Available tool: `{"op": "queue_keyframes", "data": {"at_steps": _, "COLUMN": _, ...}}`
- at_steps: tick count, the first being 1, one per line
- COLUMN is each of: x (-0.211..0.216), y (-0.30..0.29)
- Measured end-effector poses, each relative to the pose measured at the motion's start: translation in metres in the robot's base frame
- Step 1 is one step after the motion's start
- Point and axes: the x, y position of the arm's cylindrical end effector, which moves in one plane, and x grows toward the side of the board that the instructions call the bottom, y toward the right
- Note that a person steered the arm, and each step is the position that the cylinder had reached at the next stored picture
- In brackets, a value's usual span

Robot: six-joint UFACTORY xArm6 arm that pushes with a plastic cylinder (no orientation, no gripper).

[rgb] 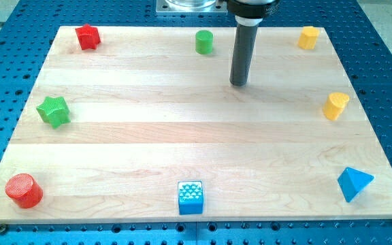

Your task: Place the blue cube diagonally to the green star

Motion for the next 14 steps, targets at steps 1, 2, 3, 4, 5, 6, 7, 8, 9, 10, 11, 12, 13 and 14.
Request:
{"op": "queue_keyframes", "data": {"at_steps": 1, "x": 0.001, "y": 0.000}}
{"op": "queue_keyframes", "data": {"at_steps": 2, "x": 0.058, "y": 0.000}}
{"op": "queue_keyframes", "data": {"at_steps": 3, "x": 0.118, "y": -0.002}}
{"op": "queue_keyframes", "data": {"at_steps": 4, "x": 0.187, "y": -0.010}}
{"op": "queue_keyframes", "data": {"at_steps": 5, "x": 0.248, "y": -0.028}}
{"op": "queue_keyframes", "data": {"at_steps": 6, "x": 0.259, "y": -0.032}}
{"op": "queue_keyframes", "data": {"at_steps": 7, "x": 0.258, "y": -0.041}}
{"op": "queue_keyframes", "data": {"at_steps": 8, "x": 0.258, "y": -0.127}}
{"op": "queue_keyframes", "data": {"at_steps": 9, "x": 0.258, "y": -0.186}}
{"op": "queue_keyframes", "data": {"at_steps": 10, "x": 0.258, "y": -0.216}}
{"op": "queue_keyframes", "data": {"at_steps": 11, "x": 0.258, "y": -0.241}}
{"op": "queue_keyframes", "data": {"at_steps": 12, "x": 0.248, "y": -0.231}}
{"op": "queue_keyframes", "data": {"at_steps": 13, "x": 0.220, "y": -0.185}}
{"op": "queue_keyframes", "data": {"at_steps": 14, "x": 0.213, "y": -0.131}}
